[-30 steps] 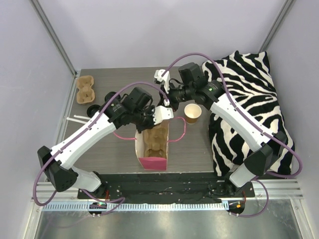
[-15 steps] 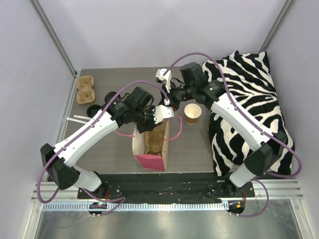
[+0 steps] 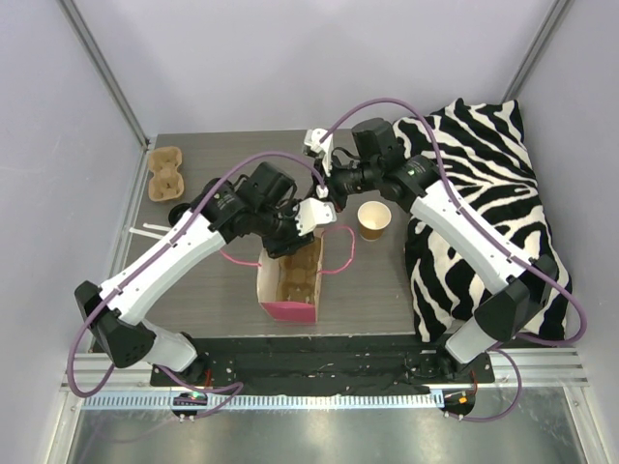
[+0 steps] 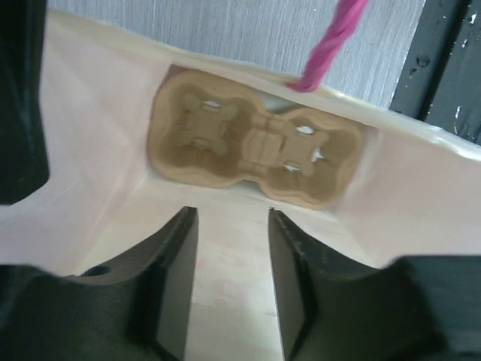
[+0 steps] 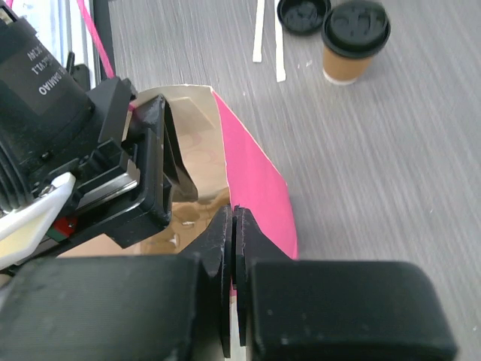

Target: Pack the takeout coffee

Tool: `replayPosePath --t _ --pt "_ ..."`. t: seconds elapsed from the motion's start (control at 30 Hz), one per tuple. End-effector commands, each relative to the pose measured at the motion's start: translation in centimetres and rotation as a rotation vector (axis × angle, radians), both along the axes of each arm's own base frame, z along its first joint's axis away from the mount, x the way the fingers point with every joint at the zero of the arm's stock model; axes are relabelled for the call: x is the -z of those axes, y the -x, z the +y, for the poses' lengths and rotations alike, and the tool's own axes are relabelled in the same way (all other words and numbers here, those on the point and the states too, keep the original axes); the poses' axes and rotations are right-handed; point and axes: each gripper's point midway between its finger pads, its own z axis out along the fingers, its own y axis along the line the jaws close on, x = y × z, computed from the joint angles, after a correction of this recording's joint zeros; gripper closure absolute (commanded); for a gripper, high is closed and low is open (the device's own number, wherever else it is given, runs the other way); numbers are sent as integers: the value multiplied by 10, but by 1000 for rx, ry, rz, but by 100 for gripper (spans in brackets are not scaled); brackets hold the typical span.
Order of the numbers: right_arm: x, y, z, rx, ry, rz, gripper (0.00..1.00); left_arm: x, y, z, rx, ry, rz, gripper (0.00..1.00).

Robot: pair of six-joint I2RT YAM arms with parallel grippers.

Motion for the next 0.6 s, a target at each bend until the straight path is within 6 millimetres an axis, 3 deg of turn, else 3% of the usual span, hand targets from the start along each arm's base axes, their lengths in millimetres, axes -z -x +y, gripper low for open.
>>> replayPosePath --t 0.0,0.27,0.57 --pt "-7 6 -4 -11 -8 -30 99 -78 -7 -20 2 206 -158 50" --pt "-6 -3 -14 31 -12 -4 99 -107 13 -12 55 248 -175 36" --pt "3 -19 -22 92 -9 59 99 -108 44 -5 152 268 -109 37"
